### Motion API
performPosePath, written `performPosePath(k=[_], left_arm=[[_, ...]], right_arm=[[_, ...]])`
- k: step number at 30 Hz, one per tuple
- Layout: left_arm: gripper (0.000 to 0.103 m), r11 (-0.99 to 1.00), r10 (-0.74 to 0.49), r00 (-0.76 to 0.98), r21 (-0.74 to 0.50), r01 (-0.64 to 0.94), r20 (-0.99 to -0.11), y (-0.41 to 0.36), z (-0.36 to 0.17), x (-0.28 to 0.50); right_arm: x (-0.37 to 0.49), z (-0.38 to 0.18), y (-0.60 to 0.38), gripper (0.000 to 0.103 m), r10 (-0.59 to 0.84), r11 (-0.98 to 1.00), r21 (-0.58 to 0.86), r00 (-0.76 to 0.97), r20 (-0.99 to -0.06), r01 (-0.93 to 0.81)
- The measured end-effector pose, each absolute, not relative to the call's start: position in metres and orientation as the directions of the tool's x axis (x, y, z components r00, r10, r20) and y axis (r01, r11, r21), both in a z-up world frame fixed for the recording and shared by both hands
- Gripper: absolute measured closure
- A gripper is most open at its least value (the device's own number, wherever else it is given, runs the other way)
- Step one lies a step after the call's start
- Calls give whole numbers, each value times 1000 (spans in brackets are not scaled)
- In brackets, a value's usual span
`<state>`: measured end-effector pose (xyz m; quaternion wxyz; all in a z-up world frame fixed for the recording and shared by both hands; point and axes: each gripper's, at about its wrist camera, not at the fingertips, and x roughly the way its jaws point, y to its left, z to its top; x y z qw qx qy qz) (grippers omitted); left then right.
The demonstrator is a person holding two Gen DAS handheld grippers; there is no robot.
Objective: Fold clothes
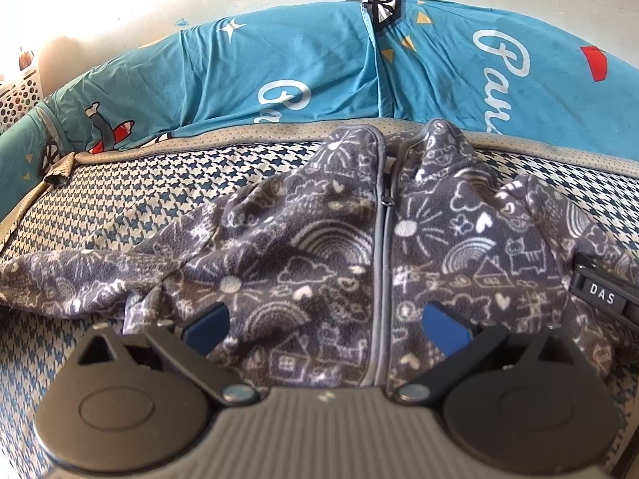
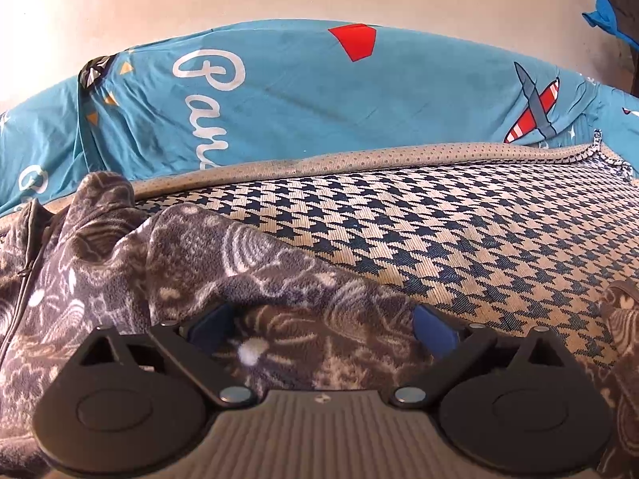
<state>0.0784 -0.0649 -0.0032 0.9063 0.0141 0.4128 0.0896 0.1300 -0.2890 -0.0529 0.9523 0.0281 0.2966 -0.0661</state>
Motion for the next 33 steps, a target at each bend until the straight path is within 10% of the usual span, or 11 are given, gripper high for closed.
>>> performPosePath(k=[33], left_arm=[[0, 984, 175, 651, 119, -129, -738, -70, -4, 78]], right_arm=[[130, -53, -288, 5, -110, 990, 12, 813, -571, 142]])
